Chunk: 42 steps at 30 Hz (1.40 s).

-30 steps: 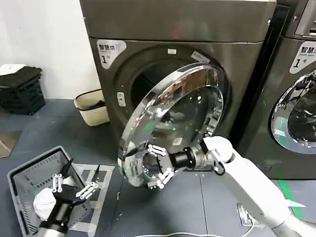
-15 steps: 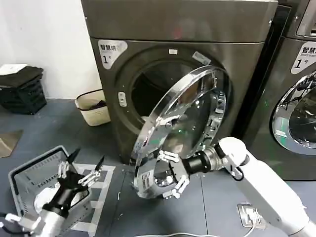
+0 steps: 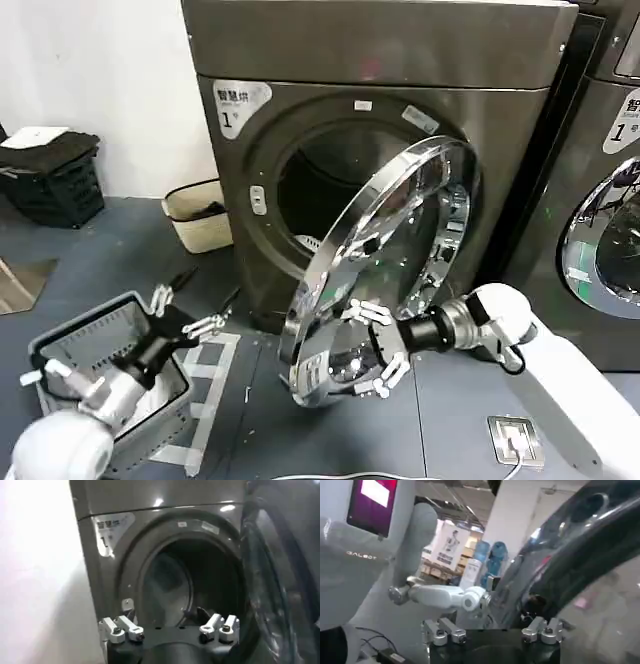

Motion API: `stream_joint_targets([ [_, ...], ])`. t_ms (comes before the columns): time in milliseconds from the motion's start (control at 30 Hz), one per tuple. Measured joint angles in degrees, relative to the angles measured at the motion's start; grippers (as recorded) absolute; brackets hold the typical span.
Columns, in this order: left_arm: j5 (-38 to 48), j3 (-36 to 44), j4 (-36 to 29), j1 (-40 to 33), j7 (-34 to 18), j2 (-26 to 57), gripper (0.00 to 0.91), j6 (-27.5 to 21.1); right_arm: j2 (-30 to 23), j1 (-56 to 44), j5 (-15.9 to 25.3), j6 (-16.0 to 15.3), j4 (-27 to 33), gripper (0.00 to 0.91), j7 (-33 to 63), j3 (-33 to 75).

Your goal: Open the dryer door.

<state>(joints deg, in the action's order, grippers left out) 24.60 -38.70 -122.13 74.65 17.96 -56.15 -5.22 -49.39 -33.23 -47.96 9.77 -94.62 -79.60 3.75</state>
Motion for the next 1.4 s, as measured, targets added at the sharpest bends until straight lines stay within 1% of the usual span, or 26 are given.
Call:
stream_joint_targets([
  [133, 1.49, 2.61, 2.97, -4.79, 1.25, 2.37, 0.907, -0.03, 1.14, -3.25, 0.12, -0.13, -0.58, 0.907, 0.08, 3.67],
  [333, 2.83, 7.66, 6.62, -10.89, 5.02, 5.08, 0.907, 0.34, 3.82, -11.31, 0.03, -0.19, -2.92, 0.907, 0.10, 12.06],
  [500, 2.36, 14.41, 9.01, -16.30, 6.57, 5.41, 0.907, 1.35, 6.02, -20.39, -1.26, 0.06, -6.04, 0.907, 0.13, 21.52],
  [733, 2.86, 24.05, 11.81, -24.51, 7.18, 3.85, 0.907, 2.25, 5.26, -37.07, -3.77, 0.06, -12.66, 0.907, 0.10, 39.32],
  [800, 3.06, 26.59, 12.50, -26.91, 7.44, 3.41, 0.907, 2.64, 4.27, -42.10, -4.30, 0.37, -14.62, 0.907, 0.52, 44.78],
  [967, 3.12, 32.35, 14.05, -31.46, 7.53, 2.01, 0.907, 3.68, 0.40, -53.69, -4.30, 2.77, -18.58, 0.907, 2.30, 56.56],
  [1067, 3.72, 35.76, 14.84, -33.66, 7.75, 1.51, 0.907, 4.36, -2.68, -58.92, -5.92, 4.29, -20.22, 0.907, 2.63, 62.74],
  [1200, 5.61, 39.71, 15.88, -36.34, 7.71, 0.63, 0.907, 4.69, -8.03, -64.58, -7.92, 8.04, -21.52, 0.907, 6.20, 71.21],
  [1267, 6.28, 41.64, 16.57, -37.66, 7.56, 0.03, 0.907, 4.85, -10.75, -66.49, -7.44, 9.75, -21.56, 0.907, 8.75, 75.08],
  [1400, 5.39, 45.15, 18.15, -40.46, 7.05, -1.56, 0.907, 5.75, -17.12, -68.14, -3.30, 11.31, -21.29, 0.907, 15.63, 83.11],
])
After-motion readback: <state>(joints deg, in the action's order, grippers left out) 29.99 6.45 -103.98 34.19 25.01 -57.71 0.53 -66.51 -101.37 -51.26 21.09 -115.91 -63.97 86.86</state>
